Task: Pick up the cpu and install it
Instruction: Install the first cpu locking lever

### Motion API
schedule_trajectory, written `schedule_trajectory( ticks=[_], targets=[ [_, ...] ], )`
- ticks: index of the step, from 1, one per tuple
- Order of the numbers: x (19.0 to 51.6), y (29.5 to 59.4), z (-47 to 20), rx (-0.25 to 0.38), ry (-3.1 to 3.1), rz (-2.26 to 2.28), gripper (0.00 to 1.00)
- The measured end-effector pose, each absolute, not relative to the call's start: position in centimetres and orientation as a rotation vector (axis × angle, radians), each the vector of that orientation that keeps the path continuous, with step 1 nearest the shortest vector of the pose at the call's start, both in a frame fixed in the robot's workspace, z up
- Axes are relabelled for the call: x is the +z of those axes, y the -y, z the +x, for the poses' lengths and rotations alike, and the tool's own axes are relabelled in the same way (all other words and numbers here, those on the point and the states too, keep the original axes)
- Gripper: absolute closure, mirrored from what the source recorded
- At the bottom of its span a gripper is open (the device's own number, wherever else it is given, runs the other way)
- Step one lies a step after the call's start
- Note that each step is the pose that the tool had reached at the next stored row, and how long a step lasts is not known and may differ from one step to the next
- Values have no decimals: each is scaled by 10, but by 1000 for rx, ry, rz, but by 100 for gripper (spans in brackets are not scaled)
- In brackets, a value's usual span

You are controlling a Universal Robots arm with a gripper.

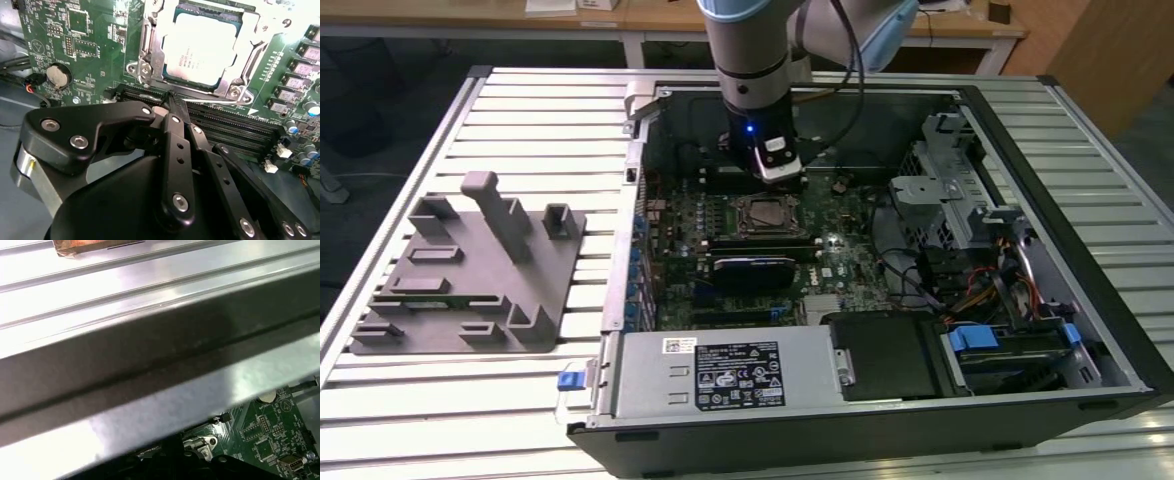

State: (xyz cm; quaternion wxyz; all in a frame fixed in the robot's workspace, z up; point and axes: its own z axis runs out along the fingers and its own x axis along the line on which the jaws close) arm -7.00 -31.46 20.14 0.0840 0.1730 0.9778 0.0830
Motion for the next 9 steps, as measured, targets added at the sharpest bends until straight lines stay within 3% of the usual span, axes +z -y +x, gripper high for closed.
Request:
schedule_trajectory(
  ticks=[9],
  targets=[
    [199, 314, -70, 248, -2917, 516, 89]
  ],
)
